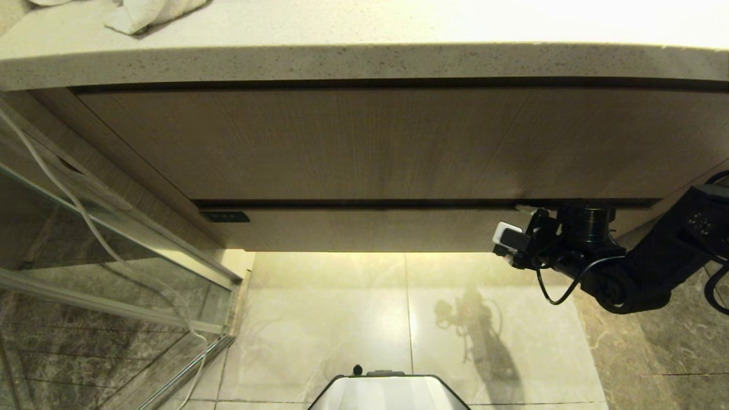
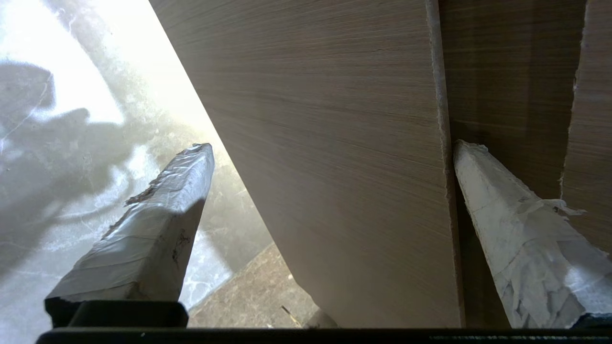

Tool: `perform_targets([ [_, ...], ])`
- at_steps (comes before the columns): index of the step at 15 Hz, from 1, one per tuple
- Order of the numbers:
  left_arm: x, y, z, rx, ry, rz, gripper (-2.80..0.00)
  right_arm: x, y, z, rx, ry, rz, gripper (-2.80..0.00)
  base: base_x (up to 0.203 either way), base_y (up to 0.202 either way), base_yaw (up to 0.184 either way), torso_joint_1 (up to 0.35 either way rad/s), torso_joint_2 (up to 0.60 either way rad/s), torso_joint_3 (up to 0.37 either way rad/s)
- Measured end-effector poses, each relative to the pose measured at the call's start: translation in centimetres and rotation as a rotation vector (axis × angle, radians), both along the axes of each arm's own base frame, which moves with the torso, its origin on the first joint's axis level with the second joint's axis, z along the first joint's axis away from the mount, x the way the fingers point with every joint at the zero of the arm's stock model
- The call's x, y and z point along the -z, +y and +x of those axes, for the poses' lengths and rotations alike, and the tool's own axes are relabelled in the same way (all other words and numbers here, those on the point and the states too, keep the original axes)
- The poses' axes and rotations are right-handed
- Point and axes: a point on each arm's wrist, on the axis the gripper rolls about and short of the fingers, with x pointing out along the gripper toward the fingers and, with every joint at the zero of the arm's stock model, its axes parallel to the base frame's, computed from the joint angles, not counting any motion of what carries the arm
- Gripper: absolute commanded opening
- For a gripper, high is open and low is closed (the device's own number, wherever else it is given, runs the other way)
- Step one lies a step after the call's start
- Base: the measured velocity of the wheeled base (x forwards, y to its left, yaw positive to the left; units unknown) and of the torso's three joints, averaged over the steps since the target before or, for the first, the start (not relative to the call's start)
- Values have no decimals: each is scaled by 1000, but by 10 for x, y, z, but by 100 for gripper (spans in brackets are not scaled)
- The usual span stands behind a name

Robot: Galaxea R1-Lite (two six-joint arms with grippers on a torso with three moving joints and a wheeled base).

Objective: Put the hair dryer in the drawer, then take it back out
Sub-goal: Pull open the drawer

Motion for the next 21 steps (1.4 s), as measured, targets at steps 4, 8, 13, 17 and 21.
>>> perform_targets([
  [4, 0, 0, 0, 0, 0, 0, -280, -1, 0, -3, 2, 5, 8, 0, 0, 0, 0, 0, 0, 0],
  [8, 0, 0, 0, 0, 0, 0, -280, -10, -1, -10, 2, 30, 7, 0, 0, 0, 0, 0, 0, 0],
  [13, 0, 0, 0, 0, 0, 0, -280, -30, -1, -20, -5, -21, 5, 0, 0, 0, 0, 0, 0, 0],
  [17, 0, 0, 0, 0, 0, 0, -280, -44, -1, -24, -11, -62, 9, 0, 0, 0, 0, 0, 0, 0],
  [21, 0, 0, 0, 0, 0, 0, -280, -45, -1, -24, -7, -72, 15, 0, 0, 0, 0, 0, 0, 0],
])
